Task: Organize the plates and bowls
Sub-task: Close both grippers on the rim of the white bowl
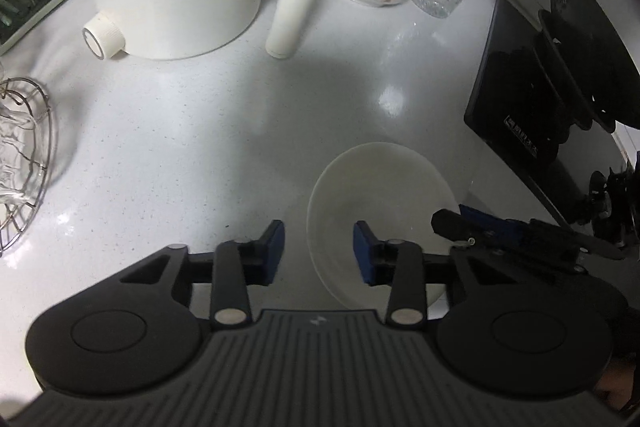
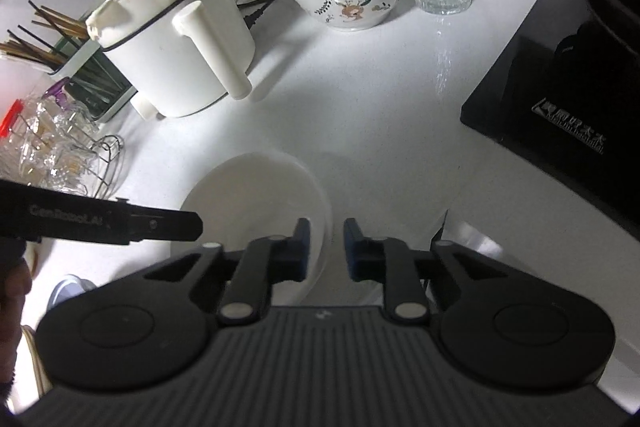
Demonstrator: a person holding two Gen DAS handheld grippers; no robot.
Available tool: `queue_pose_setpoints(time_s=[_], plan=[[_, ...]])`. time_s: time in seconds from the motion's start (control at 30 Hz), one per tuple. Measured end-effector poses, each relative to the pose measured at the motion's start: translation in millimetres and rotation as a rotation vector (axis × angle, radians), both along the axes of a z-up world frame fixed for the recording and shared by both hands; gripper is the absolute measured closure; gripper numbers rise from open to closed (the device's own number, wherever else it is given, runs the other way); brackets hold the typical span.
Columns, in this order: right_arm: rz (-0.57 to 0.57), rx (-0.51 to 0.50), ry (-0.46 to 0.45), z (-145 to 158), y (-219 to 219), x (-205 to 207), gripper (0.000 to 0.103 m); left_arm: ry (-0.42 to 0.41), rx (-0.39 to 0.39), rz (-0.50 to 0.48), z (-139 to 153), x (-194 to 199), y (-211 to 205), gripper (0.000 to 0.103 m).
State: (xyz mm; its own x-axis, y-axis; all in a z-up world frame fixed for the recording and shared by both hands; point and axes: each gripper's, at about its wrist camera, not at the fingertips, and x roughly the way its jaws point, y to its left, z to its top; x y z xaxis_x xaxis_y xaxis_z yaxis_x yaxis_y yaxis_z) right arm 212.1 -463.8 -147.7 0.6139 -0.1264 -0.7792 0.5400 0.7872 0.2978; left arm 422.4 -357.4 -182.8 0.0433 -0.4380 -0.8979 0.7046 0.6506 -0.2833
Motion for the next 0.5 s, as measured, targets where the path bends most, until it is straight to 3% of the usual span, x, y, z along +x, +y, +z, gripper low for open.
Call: queue_pose_setpoints(time_s=[0.1, 0.5], plan=[[-0.011, 0.032, 0.005, -1.6, 0.6, 1.3, 0.092, -0.008, -0.001, -0.005, -2.0, -1.5, -2.8, 0.077], [0.004, 0.036, -0.037, 21.5, 7.6, -5.9, 0.092, -0.025, -0.040, 0.044, 20.1, -11.8, 18.8, 0.078]])
